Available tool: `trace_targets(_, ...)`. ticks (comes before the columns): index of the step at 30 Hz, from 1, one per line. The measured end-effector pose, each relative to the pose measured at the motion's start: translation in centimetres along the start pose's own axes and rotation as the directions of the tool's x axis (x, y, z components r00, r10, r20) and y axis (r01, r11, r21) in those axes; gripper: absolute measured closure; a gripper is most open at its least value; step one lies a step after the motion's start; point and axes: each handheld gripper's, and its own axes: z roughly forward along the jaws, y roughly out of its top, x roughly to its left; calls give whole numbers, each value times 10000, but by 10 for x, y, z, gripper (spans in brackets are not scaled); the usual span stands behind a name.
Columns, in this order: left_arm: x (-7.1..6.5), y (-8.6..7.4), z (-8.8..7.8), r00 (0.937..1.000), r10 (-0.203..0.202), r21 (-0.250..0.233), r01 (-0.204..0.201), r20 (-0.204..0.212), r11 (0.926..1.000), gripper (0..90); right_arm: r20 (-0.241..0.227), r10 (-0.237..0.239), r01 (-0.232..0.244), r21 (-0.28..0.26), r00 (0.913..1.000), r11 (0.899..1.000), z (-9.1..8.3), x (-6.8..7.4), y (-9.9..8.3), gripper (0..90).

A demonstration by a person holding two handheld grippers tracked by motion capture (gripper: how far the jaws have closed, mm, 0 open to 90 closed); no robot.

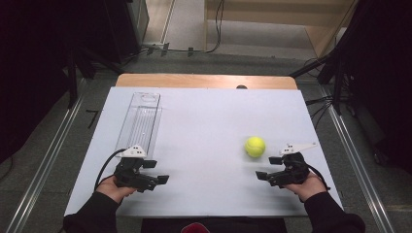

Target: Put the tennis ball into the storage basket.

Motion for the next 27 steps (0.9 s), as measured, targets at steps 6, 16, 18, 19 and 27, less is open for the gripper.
trace_targets(6,-1,0,0,10000,51,-5,-51,24,10000,212,65,44,-43,-88,10000,10000,-3,1,-1,128)
trace_targets(16,-1,0,1,10000,59,95,-59,25,9999,212,126,65,-63,-116,9999,9999,-3,-1,-1,128)
trace_targets(18,-2,0,2,10000,68,78,-68,45,9999,212,148,63,-61,-130,9999,9999,-3,-1,-1,128)
trace_targets(19,-2,0,2,10000,67,88,-68,42,9999,212,199,108,-104,-188,9997,9998,-4,-1,-1,128)
trace_targets(27,-1,0,2,10000,63,152,-64,21,9999,212,352,171,-158,-357,9992,9992,-7,-3,1,128)
